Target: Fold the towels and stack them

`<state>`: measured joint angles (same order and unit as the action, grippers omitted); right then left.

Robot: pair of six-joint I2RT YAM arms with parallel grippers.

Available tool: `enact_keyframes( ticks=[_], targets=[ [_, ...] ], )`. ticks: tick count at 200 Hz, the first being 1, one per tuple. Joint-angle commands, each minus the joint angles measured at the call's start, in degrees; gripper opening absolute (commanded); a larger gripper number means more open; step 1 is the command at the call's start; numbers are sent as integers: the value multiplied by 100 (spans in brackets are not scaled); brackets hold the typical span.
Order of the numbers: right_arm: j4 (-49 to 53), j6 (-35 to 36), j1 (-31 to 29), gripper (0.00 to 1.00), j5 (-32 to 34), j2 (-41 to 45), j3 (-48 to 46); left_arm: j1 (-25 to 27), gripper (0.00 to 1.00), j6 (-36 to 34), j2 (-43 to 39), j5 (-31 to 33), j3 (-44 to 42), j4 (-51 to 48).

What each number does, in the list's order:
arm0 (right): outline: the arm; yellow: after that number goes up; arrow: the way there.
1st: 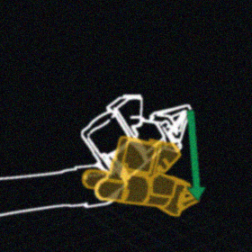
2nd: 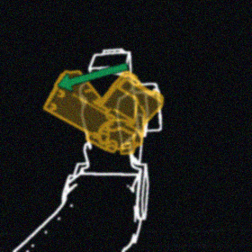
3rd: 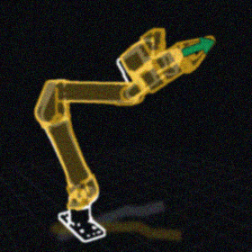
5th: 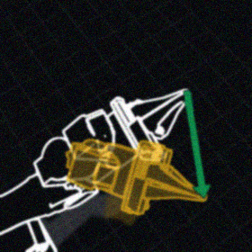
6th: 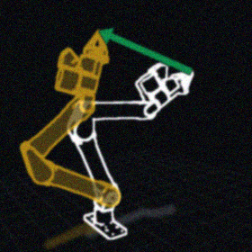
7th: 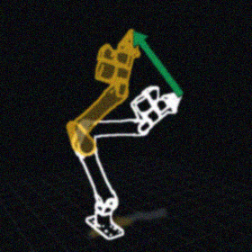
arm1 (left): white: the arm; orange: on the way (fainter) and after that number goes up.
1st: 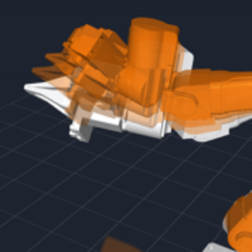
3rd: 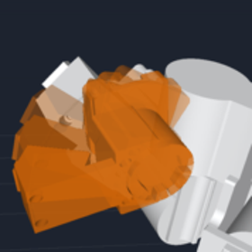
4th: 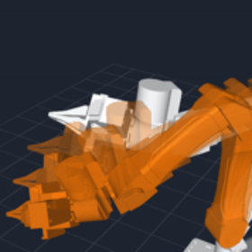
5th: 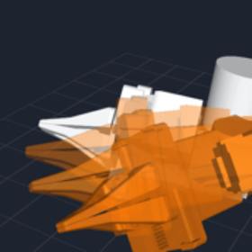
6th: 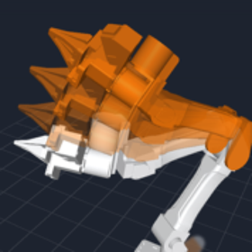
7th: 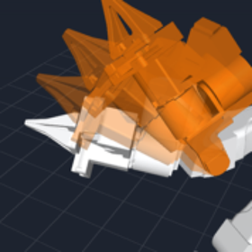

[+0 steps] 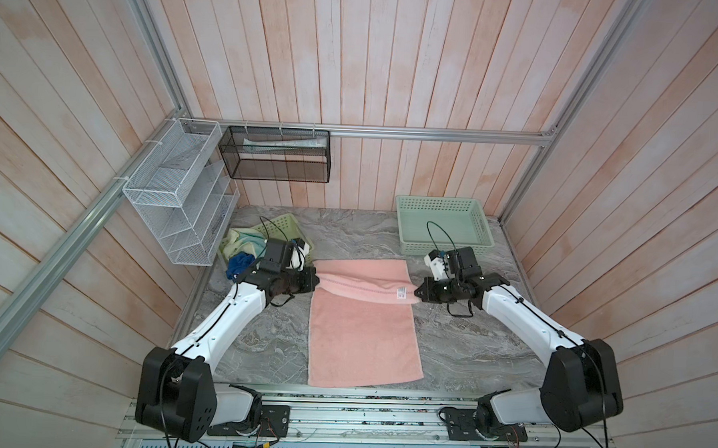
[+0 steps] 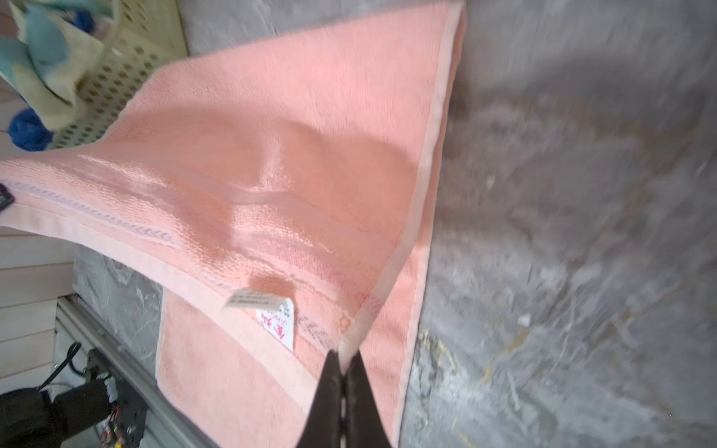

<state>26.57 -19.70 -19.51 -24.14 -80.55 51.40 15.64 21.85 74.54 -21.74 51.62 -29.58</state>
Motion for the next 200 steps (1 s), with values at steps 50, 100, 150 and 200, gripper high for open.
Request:
enact_keyframes(
  ticks=[50,100,150,200],
  targets=[
    [-792,-359,-329,0,-520,-754,-904,491,0,1272,127,-183,-1830,1289],
    [-792,43,71,0,-187,-1189,-709,560,0,1285,838,-57,-1738,1848],
    [-198,526,748,0,28,-1511,294,557,0,1041,1877,140,-305,1820],
    [887,646,755,0,239,-830,1189,516,0,450,1546,460,1003,557]
  ],
)
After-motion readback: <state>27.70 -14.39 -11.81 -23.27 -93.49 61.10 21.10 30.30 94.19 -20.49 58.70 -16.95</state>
